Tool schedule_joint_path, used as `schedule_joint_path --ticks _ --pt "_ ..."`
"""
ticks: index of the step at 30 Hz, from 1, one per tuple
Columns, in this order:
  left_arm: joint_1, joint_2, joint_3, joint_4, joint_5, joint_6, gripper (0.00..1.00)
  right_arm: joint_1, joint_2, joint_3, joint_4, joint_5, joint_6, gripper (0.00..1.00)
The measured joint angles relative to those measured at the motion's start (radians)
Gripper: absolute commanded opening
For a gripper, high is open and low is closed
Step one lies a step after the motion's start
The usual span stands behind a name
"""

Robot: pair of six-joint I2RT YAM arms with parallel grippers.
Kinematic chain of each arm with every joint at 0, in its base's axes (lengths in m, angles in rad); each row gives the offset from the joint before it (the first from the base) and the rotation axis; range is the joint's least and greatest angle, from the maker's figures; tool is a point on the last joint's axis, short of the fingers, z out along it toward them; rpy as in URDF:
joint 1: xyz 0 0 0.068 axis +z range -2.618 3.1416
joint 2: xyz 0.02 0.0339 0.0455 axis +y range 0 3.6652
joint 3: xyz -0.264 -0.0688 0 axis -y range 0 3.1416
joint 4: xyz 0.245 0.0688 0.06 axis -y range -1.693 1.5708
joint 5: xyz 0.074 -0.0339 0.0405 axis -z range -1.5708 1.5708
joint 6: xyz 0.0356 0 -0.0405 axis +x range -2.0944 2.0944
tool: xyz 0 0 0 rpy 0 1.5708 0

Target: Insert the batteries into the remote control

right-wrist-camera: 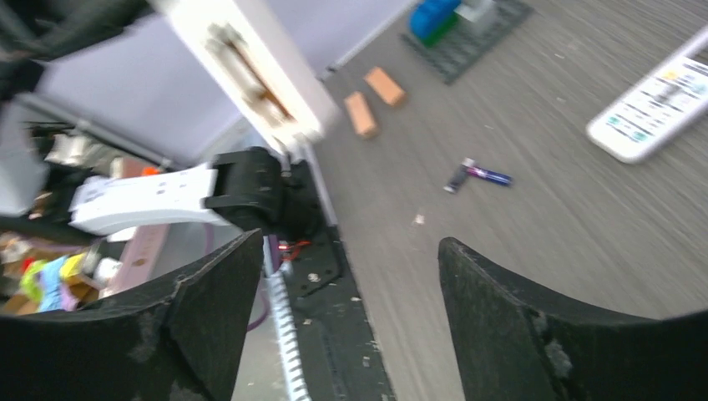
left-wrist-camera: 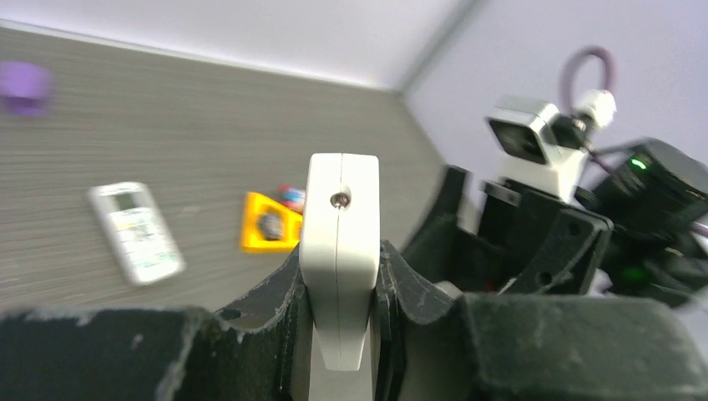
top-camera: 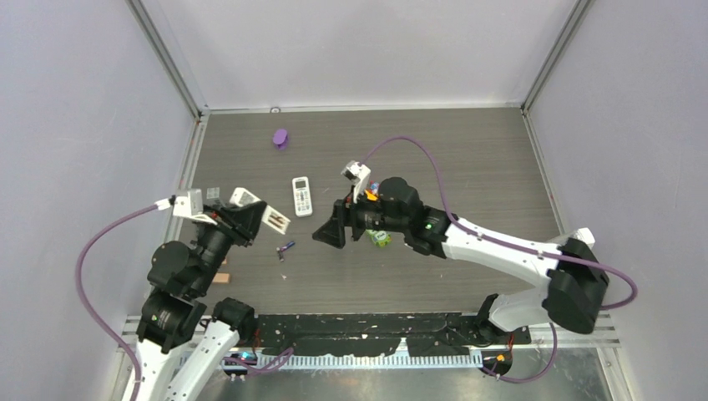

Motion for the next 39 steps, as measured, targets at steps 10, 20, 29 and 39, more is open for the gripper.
schedule_joint_path --ticks 10,20,29,39 --pt "0.0 -0.052 0.066 -0.182 -0.286 0.124 0.0 0.048 0.47 0.336 -0.205 0.2 -0.214 0.7" --pt "0.0 -0.053 0.165 -0.332 -0.379 0.064 0.0 0.121 0.747 0.609 -0.343 0.286 -0.36 0.6" --pt "0.0 -0.091 0.167 -0.375 -0.441 -0.003 0.0 0.209 0.805 0.697 -0.465 0.512 -0.095 0.63" --pt "0.0 -0.091 0.167 -0.394 -0.459 -0.02 0.0 0.262 1.022 0.976 -0.644 0.6 0.006 0.49"
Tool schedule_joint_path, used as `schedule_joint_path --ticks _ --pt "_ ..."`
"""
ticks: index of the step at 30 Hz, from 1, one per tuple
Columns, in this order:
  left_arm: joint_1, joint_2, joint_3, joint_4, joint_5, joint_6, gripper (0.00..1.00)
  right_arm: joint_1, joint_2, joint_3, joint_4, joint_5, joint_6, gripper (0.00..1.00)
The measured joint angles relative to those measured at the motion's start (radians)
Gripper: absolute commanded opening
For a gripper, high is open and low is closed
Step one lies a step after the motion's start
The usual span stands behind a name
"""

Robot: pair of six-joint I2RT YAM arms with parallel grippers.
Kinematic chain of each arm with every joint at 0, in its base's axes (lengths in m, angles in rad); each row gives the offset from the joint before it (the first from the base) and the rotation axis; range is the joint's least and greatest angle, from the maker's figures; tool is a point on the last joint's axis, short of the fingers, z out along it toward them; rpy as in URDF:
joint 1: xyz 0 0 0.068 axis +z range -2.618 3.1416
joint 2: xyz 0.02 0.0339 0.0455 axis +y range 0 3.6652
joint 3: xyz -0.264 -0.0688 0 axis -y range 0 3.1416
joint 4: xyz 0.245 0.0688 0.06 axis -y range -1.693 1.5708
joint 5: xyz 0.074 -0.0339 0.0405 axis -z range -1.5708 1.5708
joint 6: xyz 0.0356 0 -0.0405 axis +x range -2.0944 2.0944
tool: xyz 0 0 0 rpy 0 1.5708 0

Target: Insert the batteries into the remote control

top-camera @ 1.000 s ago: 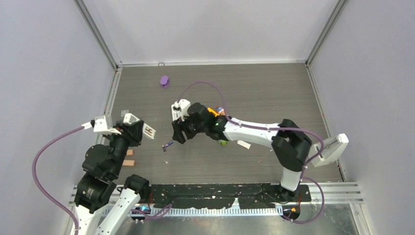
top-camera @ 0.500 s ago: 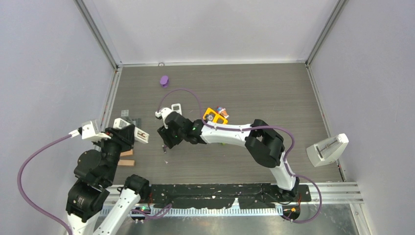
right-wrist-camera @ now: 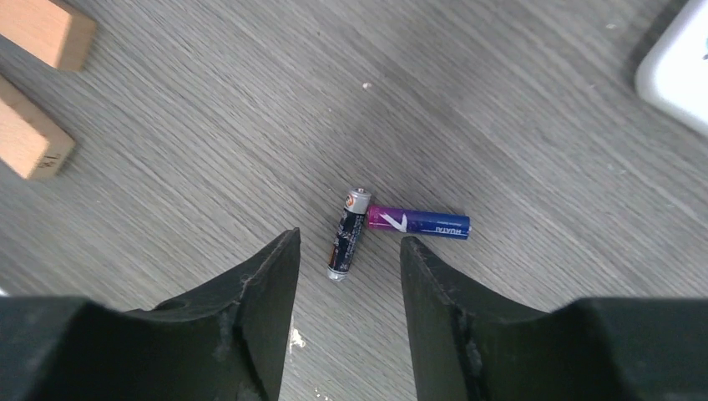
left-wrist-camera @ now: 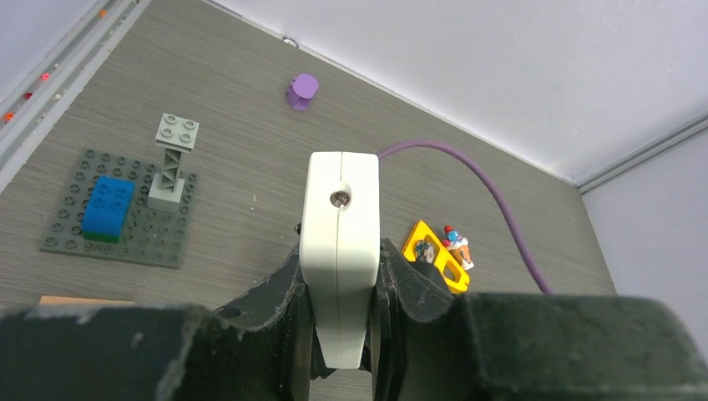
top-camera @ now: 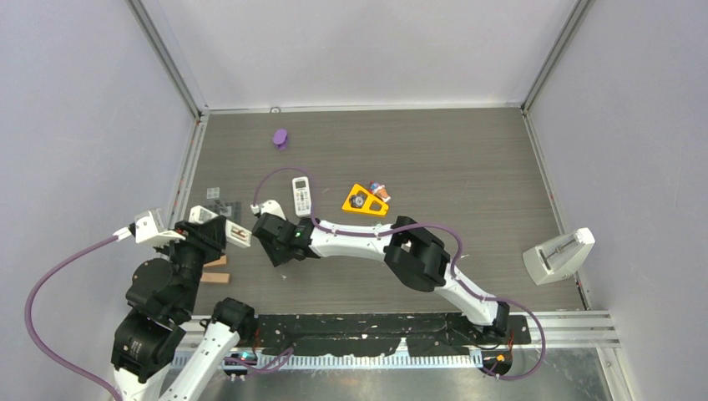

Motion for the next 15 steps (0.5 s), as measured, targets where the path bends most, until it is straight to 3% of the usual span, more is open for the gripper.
schedule_joint_path --ticks 8,15 --pt "0.0 0.003 0.0 0.0 -0.015 -0.008 0.0 0.005 0.066 0.09 -0.079 0.012 0.013 0.4" --pt "0.003 0.014 0.0 0.007 -0.051 0.001 0.0 0.006 0.125 0.19 -0.116 0.049 0.002 0.26"
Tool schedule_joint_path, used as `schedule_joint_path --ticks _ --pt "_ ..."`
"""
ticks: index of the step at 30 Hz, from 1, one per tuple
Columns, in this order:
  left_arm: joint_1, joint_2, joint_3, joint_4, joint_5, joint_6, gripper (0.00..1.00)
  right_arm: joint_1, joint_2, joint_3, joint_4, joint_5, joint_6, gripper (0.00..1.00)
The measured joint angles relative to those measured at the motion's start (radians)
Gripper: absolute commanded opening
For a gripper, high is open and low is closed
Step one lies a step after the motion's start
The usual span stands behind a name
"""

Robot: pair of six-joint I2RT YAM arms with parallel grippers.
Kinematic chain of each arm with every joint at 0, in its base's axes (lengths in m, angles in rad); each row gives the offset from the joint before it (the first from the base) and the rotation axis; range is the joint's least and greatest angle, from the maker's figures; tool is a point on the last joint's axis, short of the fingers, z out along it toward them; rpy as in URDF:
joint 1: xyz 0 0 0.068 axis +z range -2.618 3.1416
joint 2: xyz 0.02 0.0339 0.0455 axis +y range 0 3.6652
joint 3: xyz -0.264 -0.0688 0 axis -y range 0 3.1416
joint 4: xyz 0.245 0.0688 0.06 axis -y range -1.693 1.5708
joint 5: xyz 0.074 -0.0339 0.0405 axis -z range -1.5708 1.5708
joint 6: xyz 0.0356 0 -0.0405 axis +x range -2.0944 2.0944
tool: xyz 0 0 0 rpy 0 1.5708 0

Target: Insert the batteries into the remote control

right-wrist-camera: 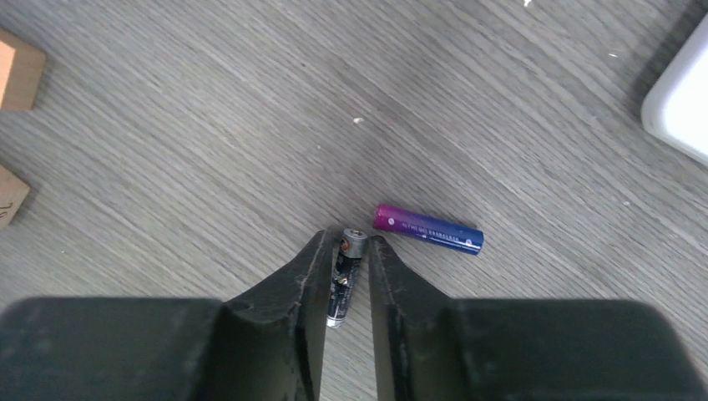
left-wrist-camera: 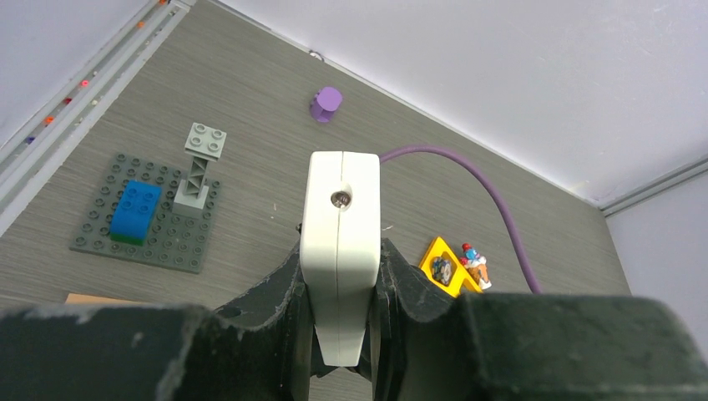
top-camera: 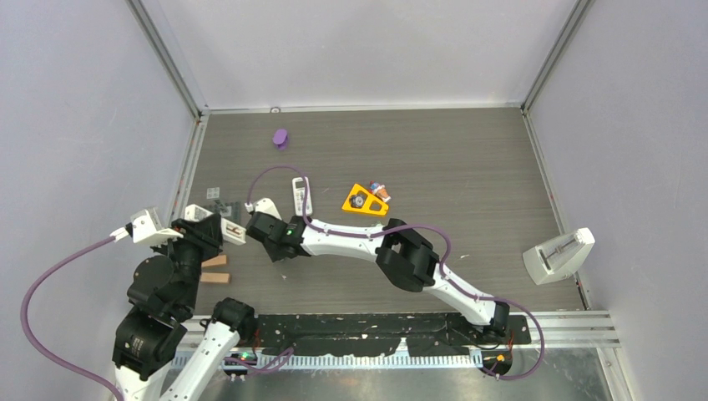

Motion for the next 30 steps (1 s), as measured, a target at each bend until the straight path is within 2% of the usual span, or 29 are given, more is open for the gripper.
schedule_joint_path --ticks 5,12,16,19,23,30 --pt "0.0 0.0 0.0 0.0 -0.004 0.007 0.0 0.001 0.008 0.015 -0.018 0.032 -0.015 0.07" --pt "0.0 0.0 0.0 -0.002 -0.003 0.011 0.0 0.002 0.006 0.008 -0.015 0.062 -0.037 0.05" --pt "0.0 0.0 0.0 -0.008 0.006 0.011 0.0 0.002 -0.055 -0.098 0.023 0.075 -0.059 0.05" --pt "0.0 0.001 -0.001 -0.009 0.023 0.009 0.0 -0.007 -0.162 -0.258 0.052 0.079 -0.069 0.05" --pt "0.0 0.002 -0.019 -0.005 0.067 0.003 0.0 -0.052 -0.383 -0.496 0.111 0.05 -0.066 0.05" --pt "0.0 0.03 -0.114 0.065 0.258 -0.018 0.0 -0.19 -0.847 -0.777 0.291 -0.007 -0.076 0.05"
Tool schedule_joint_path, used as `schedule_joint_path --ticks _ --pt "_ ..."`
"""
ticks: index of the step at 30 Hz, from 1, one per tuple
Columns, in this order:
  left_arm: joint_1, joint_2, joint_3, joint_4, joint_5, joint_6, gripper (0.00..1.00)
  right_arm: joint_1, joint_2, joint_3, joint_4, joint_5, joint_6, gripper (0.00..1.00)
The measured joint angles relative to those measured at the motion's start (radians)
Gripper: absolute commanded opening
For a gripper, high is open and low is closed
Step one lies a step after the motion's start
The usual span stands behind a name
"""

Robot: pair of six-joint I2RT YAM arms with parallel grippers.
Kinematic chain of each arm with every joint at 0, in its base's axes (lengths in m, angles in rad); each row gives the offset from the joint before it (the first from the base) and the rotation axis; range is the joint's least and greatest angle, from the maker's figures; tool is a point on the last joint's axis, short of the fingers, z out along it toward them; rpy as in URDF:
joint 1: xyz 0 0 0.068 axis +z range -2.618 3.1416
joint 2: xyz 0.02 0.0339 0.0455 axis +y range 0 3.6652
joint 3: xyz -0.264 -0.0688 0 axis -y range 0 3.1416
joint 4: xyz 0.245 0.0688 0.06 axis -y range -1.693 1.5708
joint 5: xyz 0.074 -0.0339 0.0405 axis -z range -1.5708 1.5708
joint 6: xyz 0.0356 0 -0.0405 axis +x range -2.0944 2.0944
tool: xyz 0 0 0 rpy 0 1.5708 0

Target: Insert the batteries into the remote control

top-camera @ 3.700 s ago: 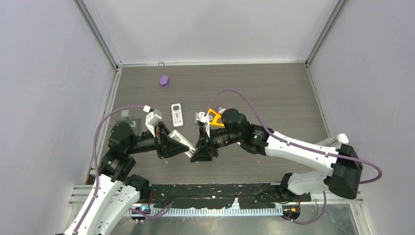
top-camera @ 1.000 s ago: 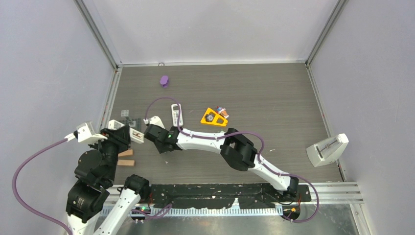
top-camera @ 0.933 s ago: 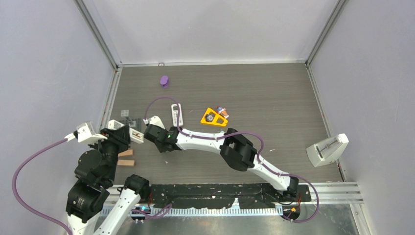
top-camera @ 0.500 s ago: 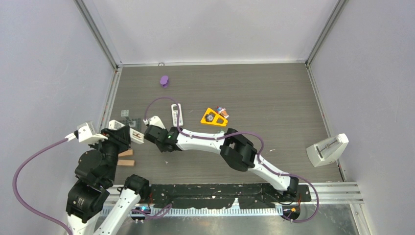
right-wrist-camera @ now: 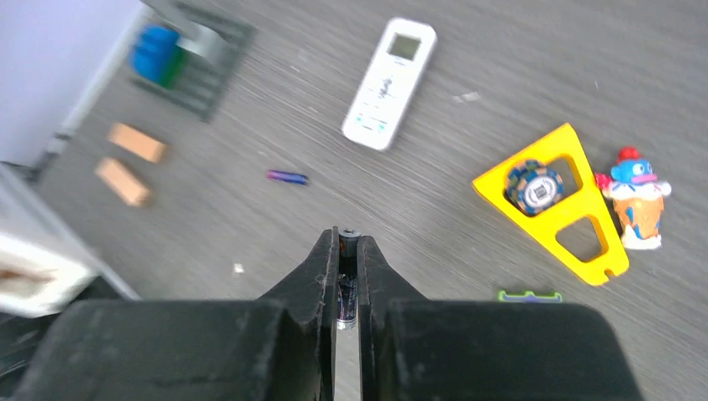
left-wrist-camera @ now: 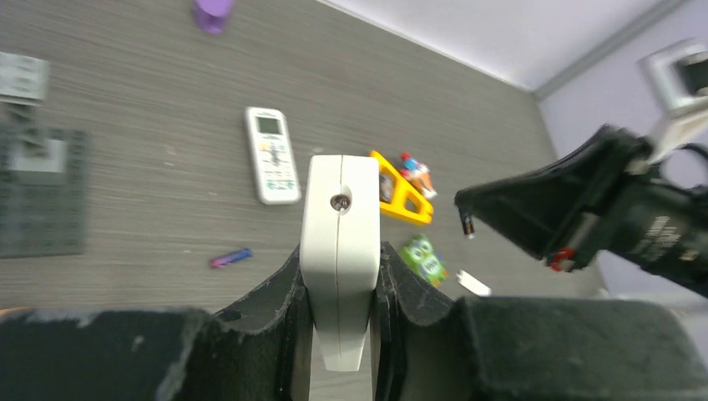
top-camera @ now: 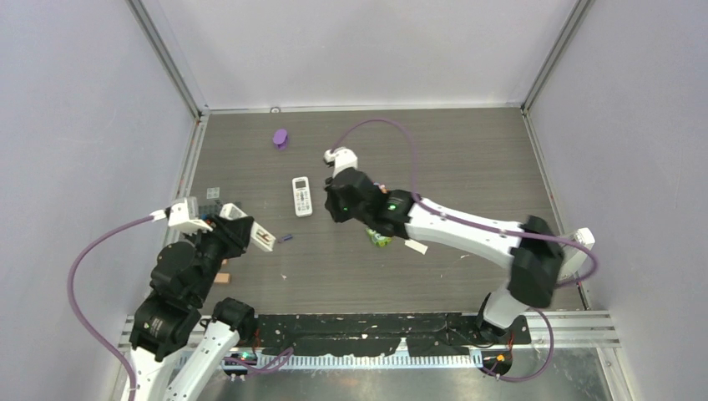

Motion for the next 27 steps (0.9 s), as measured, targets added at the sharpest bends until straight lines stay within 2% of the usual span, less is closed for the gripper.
schedule_joint_path --ticks 5,9,18,27 --pt "0.0 0.036 -0.073 0.103 0.175 -0.088 0.0 0.031 -0.269 -0.159 0.16 -0.074 -0.019 0.05" --pt "0.0 0.095 -0.147 0.26 0.332 -0.189 0.0 0.09 -0.39 -0.239 0.255 -0.126 -0.029 0.05" --pt "0.0 0.185 -0.295 0.664 0.605 -0.381 0.0 0.128 -0.428 -0.314 0.384 -0.229 -0.089 0.05" --pt "0.001 0.213 -0.332 0.921 0.727 -0.499 0.0 0.141 -0.455 -0.35 0.409 -0.318 -0.155 0.05"
